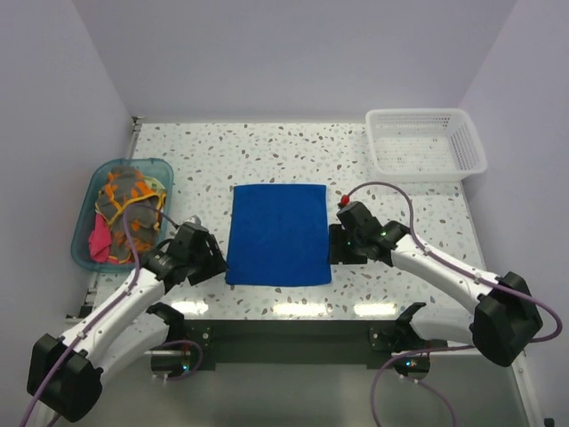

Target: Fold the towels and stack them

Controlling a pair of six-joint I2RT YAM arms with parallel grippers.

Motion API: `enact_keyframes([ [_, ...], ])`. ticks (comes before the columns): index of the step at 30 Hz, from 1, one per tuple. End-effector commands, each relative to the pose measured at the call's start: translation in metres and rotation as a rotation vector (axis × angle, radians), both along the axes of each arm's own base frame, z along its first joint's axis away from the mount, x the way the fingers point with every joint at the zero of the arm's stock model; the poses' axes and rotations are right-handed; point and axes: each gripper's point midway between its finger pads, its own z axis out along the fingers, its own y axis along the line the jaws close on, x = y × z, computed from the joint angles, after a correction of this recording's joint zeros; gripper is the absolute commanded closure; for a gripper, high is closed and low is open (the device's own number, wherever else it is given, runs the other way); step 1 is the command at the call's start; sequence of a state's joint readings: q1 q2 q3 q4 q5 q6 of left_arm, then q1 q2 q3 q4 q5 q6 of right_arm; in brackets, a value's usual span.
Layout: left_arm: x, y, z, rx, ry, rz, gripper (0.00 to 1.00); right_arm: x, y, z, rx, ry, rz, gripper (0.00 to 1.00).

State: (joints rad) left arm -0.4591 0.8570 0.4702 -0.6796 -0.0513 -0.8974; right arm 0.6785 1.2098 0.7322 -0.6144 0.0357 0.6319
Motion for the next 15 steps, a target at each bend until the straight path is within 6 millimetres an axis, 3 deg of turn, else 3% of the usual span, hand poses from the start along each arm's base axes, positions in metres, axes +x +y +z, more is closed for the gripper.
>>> enact_keyframes([
  [1,0.011,-0.002,0.031,-0.019,-0.063,0.015,0.35,0.017,0.006,0.029,0.012,-0.076,0.021,0.47],
  [5,0.031,-0.012,0.053,-0.034,-0.135,-0.024,0.39,0.032,0.029,0.034,0.091,-0.110,0.057,0.65],
  [7,0.041,-0.020,0.054,-0.041,-0.146,-0.051,0.46,0.031,0.039,0.025,0.107,-0.071,0.079,0.68],
  [11,0.061,-0.042,0.036,-0.027,-0.114,-0.127,0.55,0.038,0.053,0.008,0.132,-0.046,0.093,0.71],
  [15,0.059,-0.046,0.013,-0.003,-0.074,-0.149,0.58,0.036,0.049,-0.014,0.096,-0.014,0.095,0.73],
])
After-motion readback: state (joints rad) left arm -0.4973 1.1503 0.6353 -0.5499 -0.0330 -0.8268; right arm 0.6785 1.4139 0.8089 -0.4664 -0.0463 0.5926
